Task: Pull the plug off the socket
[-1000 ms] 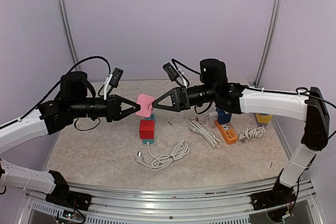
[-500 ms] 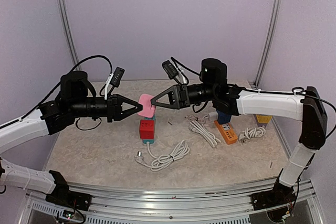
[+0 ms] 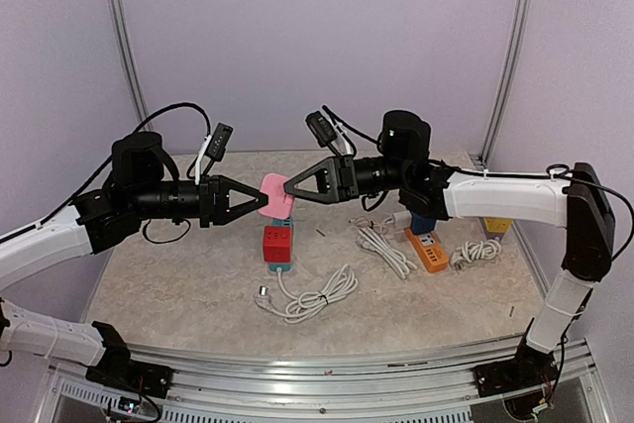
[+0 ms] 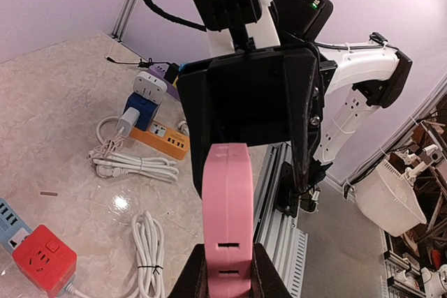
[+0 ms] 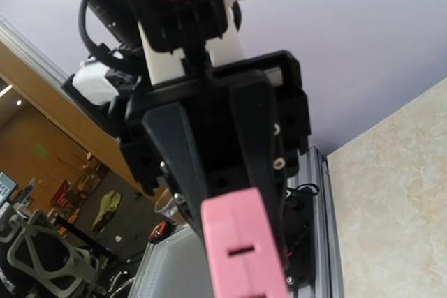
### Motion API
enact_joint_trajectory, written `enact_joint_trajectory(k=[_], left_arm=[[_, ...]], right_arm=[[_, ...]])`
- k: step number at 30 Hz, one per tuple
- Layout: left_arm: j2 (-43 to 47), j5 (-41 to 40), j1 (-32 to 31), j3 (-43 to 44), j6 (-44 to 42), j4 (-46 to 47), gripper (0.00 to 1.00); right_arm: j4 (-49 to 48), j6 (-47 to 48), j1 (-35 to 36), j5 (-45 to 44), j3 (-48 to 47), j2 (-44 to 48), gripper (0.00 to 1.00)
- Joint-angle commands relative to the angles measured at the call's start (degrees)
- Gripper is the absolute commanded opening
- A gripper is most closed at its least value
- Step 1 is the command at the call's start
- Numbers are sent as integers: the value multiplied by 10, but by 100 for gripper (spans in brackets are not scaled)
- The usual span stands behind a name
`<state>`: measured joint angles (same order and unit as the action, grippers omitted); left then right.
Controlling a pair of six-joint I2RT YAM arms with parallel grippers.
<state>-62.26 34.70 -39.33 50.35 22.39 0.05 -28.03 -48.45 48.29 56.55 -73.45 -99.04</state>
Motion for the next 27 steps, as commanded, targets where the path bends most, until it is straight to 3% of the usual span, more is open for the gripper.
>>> enact_joint_trajectory(k=[1, 9, 27], left_arm=[[-19, -44, 13, -8, 5, -15, 0], [-21, -56, 15, -8, 9, -16, 0], [-15, -76, 34, -14, 30, -15, 0]], right_arm=[[-66, -27, 31, 55, -3, -6, 45], [-136, -86, 37, 64, -2, -19, 44], [-101, -68, 49, 59, 6, -23, 45]])
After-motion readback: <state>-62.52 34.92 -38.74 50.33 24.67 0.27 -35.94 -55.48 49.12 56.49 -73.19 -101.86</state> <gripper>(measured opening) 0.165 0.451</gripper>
